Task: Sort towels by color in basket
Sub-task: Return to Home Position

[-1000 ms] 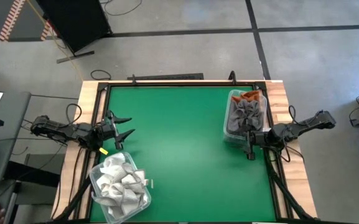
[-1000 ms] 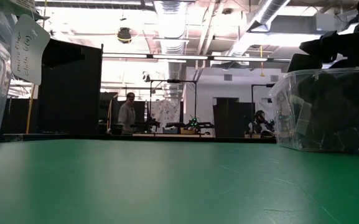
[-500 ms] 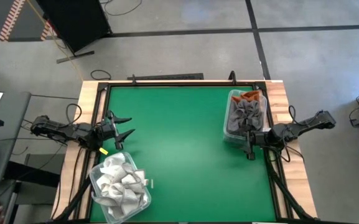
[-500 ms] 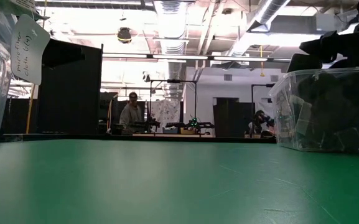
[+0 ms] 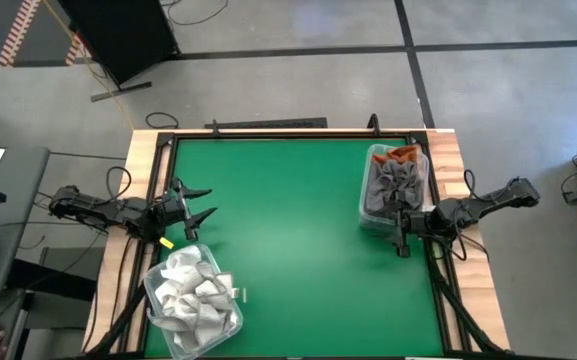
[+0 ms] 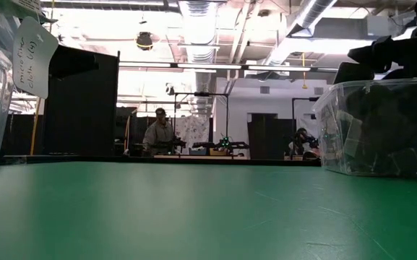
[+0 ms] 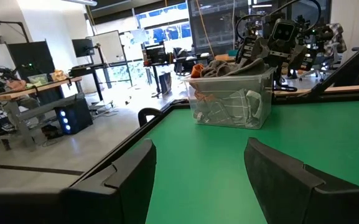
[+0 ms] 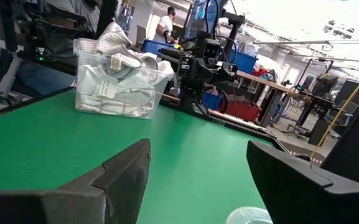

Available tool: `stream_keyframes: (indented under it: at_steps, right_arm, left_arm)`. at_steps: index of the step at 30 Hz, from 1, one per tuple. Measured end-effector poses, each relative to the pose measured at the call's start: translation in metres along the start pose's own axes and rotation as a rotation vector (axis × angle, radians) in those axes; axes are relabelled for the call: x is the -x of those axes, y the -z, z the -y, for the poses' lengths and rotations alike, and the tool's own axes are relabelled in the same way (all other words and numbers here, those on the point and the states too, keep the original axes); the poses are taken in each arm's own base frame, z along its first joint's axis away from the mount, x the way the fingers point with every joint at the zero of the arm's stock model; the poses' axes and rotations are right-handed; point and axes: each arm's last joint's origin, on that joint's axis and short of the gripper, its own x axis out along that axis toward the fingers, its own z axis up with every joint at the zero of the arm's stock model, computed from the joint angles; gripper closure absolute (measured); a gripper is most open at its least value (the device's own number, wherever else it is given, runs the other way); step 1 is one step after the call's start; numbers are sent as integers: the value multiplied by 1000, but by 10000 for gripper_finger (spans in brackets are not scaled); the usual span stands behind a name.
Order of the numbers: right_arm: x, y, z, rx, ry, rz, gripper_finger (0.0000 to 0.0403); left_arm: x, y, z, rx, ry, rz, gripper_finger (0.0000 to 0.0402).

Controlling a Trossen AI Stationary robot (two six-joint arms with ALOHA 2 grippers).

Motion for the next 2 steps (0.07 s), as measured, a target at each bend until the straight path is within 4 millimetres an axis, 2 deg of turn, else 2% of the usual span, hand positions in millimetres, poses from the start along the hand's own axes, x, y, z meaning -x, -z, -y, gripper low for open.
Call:
stream_keyframes:
  at_steps: [2]
  right_arm:
    - [0,0,0,0,0,0,101]
  left_arm:
    - [0,0,0,0,0,0,168]
